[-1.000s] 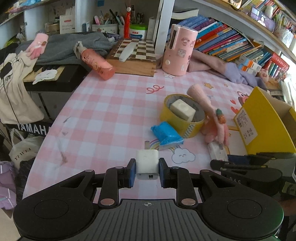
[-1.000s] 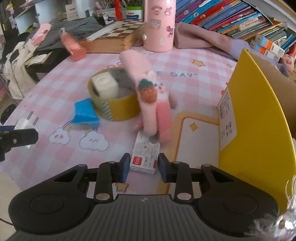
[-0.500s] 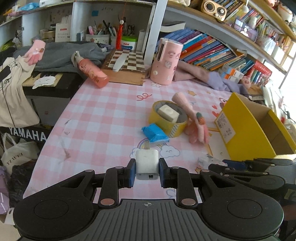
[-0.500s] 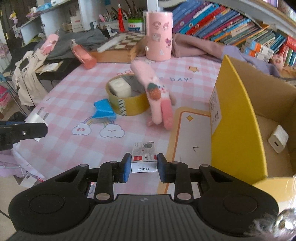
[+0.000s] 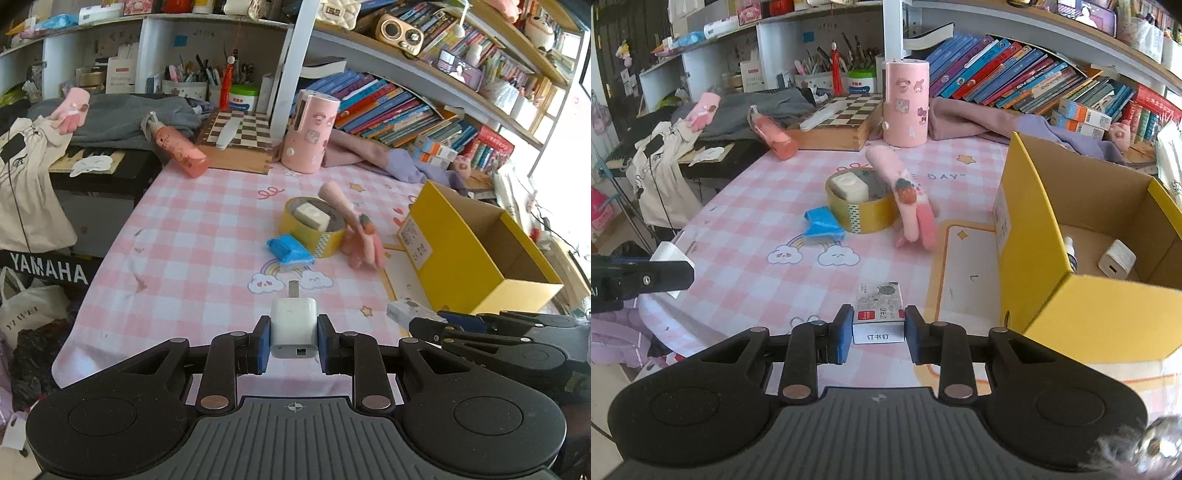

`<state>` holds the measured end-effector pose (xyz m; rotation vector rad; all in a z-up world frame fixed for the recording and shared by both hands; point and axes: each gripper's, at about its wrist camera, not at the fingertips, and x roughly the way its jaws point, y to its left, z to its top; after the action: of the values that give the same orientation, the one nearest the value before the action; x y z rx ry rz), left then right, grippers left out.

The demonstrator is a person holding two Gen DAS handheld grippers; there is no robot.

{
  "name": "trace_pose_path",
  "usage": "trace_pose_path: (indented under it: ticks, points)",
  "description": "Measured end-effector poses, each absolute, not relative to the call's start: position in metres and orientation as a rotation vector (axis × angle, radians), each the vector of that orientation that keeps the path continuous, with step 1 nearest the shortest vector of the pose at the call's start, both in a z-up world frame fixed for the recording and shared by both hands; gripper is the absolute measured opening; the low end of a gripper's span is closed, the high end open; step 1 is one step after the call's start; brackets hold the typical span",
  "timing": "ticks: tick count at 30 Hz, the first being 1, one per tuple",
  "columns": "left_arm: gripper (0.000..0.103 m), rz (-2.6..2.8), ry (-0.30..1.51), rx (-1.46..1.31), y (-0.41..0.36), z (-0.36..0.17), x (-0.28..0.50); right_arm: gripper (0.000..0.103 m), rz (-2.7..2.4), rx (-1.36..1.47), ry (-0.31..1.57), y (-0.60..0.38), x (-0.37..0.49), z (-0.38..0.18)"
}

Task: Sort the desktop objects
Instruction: 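Lift and carry the charger cube and small box toward the yellow box with both grippers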

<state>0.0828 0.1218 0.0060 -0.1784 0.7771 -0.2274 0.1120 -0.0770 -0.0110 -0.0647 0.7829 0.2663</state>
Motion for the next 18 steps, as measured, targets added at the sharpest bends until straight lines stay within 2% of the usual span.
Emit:
trace_pose_path:
  ticks: [18]
  points:
    - [0.024, -0.346, 0.763, -0.163, 0.112, 0.016, 0.03, 0.027, 0.213, -0.015, 0.758, -0.09, 0.044, 0.006]
